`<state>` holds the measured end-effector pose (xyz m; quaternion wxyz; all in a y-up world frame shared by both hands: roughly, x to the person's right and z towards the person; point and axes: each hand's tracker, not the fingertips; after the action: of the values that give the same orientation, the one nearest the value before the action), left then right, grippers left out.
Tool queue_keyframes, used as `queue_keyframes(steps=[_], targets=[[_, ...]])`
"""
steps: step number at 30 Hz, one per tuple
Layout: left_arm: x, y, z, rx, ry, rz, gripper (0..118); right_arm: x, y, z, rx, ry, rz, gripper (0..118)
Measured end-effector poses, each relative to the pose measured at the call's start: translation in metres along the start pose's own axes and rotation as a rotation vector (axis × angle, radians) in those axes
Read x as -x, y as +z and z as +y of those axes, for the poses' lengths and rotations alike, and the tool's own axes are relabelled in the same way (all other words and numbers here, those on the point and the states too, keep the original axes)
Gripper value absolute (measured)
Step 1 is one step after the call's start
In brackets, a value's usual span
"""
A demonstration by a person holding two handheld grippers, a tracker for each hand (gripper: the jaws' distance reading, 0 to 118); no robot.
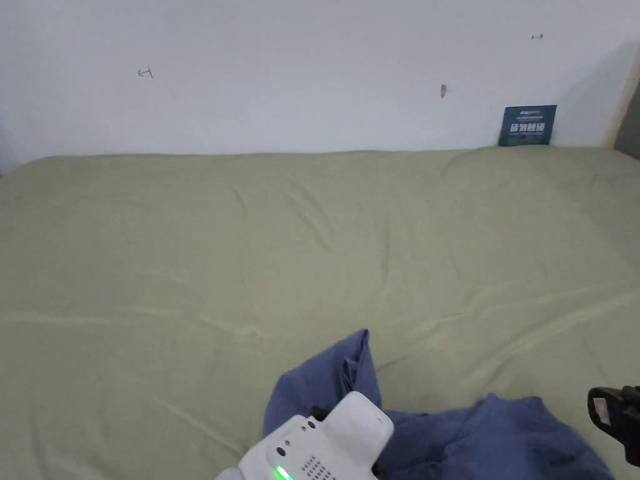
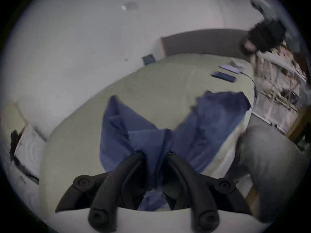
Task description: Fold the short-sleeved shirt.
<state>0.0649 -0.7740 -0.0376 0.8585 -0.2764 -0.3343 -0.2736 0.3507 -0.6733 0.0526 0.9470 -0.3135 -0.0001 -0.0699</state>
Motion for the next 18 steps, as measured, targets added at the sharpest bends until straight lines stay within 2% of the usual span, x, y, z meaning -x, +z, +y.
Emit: queue_keyframes(steps=[2,4,5,6,7,8,12,16,17,18], targets=[[-0.016,-0.023,-0.001,0.07,0.026,-0.064,19,-0.002,0.005,-0.001,-0.008,-0.012,-0.013,0],[-0.026,-0.041,-0.008,0.12,0.054,-0.102,41,-0.008,0.007,-0.003,-0.013,-0.03,-0.022,0],[-0.03,-0.049,-0.014,0.127,0.071,-0.132,47,-0.008,0.008,-0.003,-0.011,-0.037,-0.027,0],[-0.032,-0.053,-0.019,0.13,0.074,-0.169,47,-0.01,0.008,-0.003,-0.01,-0.042,-0.032,0],[-0.032,-0.056,-0.023,0.15,0.11,-0.191,71,-0.01,0.008,-0.004,-0.007,-0.045,-0.038,0],[-0.03,-0.053,-0.027,0.169,0.157,-0.202,85,-0.01,0.008,-0.004,-0.005,-0.047,-0.041,0],[0.008,-0.019,-0.021,0.089,0.422,-0.269,86,-0.009,0.008,-0.002,-0.003,-0.051,-0.037,0],[0.073,0.007,-0.032,-0.094,0.827,-0.364,85,-0.003,0.002,0.0,0.009,-0.044,-0.023,0],[0.086,0.005,-0.041,-0.129,0.937,-0.373,83,-0.002,-0.001,0.001,0.014,-0.042,-0.014,0],[0.096,0.0,-0.049,-0.148,1.031,-0.396,71,0.0,-0.004,0.001,0.021,-0.04,-0.007,0]])
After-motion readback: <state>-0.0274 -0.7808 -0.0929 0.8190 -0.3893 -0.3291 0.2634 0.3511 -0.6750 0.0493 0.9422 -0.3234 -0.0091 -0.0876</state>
